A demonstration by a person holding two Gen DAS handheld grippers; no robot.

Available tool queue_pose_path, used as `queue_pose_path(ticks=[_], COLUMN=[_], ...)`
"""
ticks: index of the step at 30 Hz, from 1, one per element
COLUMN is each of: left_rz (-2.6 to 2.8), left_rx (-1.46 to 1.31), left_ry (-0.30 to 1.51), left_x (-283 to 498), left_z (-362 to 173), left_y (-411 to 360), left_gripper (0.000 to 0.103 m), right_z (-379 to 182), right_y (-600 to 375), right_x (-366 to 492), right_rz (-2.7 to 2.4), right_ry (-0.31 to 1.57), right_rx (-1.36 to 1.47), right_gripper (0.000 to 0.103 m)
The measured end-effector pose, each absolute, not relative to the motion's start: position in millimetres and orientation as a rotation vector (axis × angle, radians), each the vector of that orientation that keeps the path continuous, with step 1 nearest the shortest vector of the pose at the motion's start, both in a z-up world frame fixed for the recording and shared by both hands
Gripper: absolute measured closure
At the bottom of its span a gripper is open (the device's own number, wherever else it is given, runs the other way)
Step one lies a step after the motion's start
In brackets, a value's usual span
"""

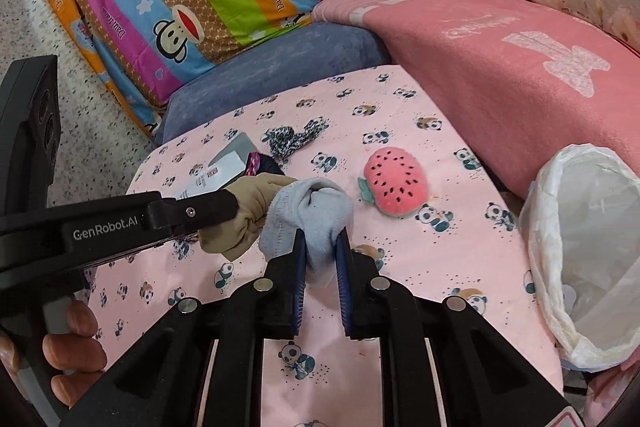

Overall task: Organize soft objects
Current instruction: 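Grasp the tan stocking with the left tool while the right tool grasps the light blue sock, then carry the stocking and blue sock over the white bin and open both tools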

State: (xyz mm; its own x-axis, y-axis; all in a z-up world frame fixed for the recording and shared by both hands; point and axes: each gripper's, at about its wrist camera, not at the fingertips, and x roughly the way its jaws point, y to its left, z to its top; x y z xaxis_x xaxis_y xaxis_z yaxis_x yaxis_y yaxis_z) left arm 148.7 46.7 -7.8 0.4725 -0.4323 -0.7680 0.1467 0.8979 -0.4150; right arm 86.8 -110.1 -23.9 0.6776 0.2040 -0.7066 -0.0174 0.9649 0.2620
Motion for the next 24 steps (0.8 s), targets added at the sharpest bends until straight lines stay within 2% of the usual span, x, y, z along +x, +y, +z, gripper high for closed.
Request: queue_pose_path(ticks=[13,24], left_rz=[-0.512,-0.648], left_rx=[-0.206,-0.097], left_ry=[0.952,0.927], left_x=[114.7,91.6], left_z=[37.3,57.6], left_y=[-30.8,-109.1], left_gripper=[0.084,0.084], right_z=[21.0,33.5], right_y=[-194.2,-270.1], right_x=[41.7,4.6], right_rz=[-0.011,-0.170], right_ry=[0.673,0.595], right_rx=[0.333,0.399], right_gripper=[0.089,0.089])
